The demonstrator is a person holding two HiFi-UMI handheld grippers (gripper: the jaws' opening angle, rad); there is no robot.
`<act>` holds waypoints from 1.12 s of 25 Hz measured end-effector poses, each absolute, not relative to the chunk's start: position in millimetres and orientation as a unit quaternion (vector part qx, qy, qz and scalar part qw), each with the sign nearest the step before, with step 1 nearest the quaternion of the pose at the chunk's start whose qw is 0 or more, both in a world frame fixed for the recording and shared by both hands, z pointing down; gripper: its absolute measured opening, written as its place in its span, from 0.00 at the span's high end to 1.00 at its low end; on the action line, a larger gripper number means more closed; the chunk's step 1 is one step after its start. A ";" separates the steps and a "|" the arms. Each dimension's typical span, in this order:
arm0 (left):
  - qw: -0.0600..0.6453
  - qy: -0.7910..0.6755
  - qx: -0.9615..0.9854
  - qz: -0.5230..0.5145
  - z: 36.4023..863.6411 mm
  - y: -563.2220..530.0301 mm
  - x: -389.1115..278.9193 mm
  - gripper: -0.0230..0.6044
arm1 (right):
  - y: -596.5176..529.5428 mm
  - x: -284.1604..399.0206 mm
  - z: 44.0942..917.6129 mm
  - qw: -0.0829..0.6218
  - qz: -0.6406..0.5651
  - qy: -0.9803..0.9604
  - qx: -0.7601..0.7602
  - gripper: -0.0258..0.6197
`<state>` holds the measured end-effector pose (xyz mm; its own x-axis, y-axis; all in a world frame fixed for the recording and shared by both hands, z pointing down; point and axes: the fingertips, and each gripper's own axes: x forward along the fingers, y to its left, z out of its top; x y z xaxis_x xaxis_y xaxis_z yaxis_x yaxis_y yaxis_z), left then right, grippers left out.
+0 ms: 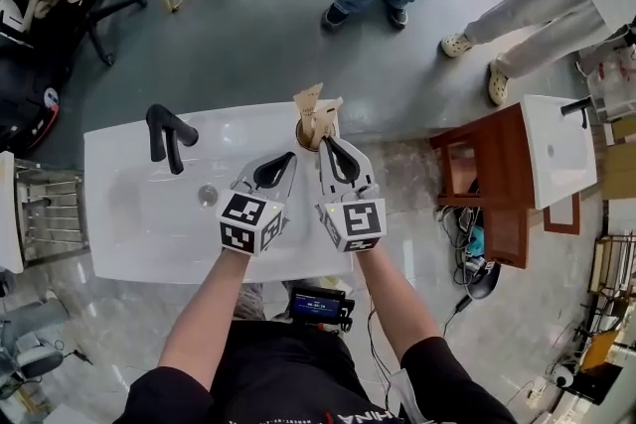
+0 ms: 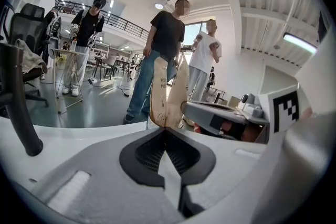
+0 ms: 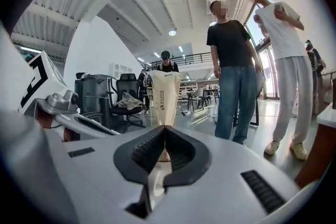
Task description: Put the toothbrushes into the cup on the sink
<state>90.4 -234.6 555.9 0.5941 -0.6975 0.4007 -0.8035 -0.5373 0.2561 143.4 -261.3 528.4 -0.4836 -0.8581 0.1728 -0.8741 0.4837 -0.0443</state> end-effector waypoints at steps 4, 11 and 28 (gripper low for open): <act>0.213 -0.430 0.868 0.126 552.7 -234.0 87.7 0.96 | -256.5 139.8 532.7 0.094 0.069 -0.858 0.500 0.94; 0.214 -0.421 0.872 0.127 548.4 -230.5 91.1 0.96 | -251.2 140.7 536.8 0.137 0.087 -0.854 0.495 0.93; 0.199 -0.420 0.876 0.127 532.2 -211.9 95.5 0.96 | -221.3 163.6 516.7 0.147 0.130 -0.860 0.471 0.82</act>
